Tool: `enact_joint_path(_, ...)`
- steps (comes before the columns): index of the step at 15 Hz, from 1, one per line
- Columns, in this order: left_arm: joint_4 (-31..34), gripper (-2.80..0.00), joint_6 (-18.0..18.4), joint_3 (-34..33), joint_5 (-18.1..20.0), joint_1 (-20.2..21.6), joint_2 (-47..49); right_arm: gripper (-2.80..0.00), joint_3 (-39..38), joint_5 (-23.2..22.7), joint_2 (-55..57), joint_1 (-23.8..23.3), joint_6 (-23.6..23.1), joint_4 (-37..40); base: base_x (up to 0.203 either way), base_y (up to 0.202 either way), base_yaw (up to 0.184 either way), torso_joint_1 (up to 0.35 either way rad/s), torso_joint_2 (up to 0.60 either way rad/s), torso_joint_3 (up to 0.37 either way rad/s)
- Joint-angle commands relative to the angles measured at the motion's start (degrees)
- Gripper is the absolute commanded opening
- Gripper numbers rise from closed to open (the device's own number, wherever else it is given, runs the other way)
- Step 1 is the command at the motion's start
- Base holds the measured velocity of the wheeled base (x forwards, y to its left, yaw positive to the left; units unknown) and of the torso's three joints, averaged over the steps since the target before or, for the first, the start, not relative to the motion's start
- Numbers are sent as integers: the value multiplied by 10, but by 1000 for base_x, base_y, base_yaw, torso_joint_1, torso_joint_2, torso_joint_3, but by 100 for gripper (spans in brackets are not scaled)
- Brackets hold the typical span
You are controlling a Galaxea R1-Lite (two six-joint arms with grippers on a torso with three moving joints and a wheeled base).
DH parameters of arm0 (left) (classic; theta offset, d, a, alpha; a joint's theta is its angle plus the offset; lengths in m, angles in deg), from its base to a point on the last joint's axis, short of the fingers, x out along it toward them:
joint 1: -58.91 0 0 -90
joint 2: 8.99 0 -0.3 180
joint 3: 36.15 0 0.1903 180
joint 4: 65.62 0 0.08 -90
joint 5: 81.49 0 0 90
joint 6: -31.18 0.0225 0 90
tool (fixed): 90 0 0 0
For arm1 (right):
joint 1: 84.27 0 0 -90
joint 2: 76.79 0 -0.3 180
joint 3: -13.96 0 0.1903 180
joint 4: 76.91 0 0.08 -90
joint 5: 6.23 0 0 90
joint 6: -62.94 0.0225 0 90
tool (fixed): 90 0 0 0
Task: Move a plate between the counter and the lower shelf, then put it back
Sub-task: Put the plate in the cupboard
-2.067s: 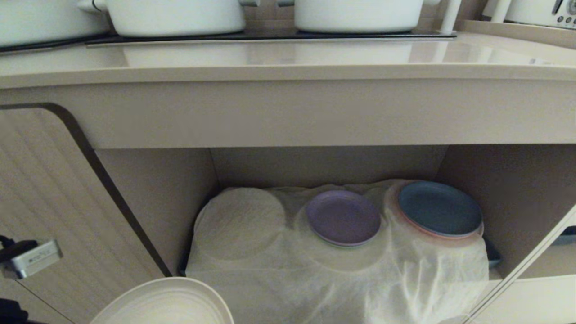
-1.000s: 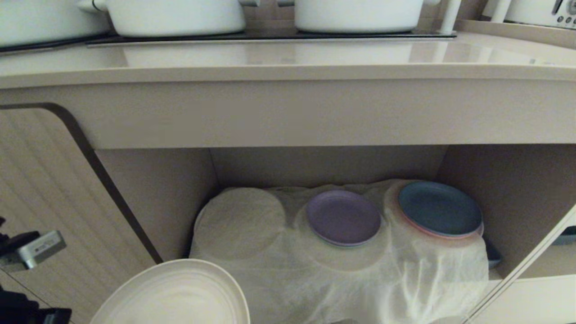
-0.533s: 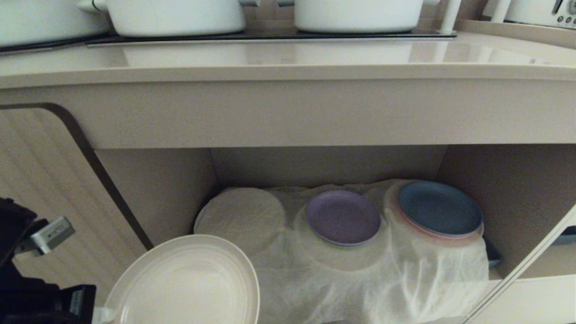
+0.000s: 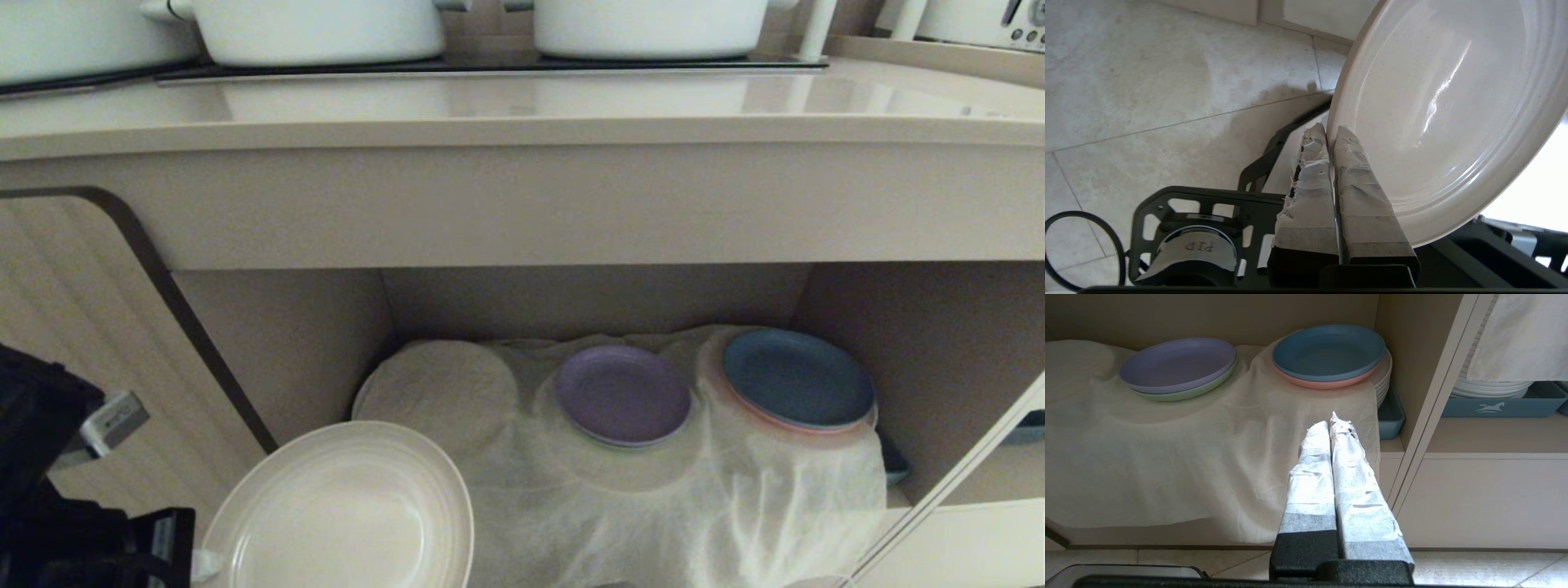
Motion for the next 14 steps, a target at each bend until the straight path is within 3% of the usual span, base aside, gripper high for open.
enact_joint_path(1,2,-280,-26,0,-15,-54,3,-280,0,0,1,0,0,0,0,0,0,0,0,0)
enact_joint_path(5,2,-280,-115,6,-68,-143,29,-280,0,0,1,0,0,0,0,0,0,0,0,0)
enact_joint_path(7,2,-280,-131,6,-73,-147,43,-280,0,0,1,0,1,0,0,0,0,0,0,0)
enact_joint_path(10,2,-280,-182,8,-87,-149,82,-280,0,0,1,1,1,0,0,0,0,0,0,0)
enact_joint_path(12,1,-280,-190,9,-92,-149,95,-280,0,0,1,0,1,0,0,0,0,0,0,0)
enact_joint_path(14,-50,-280,-189,0,-108,-149,105,-280,0,0,1,1,0,0,0,0,0,0,0,0)
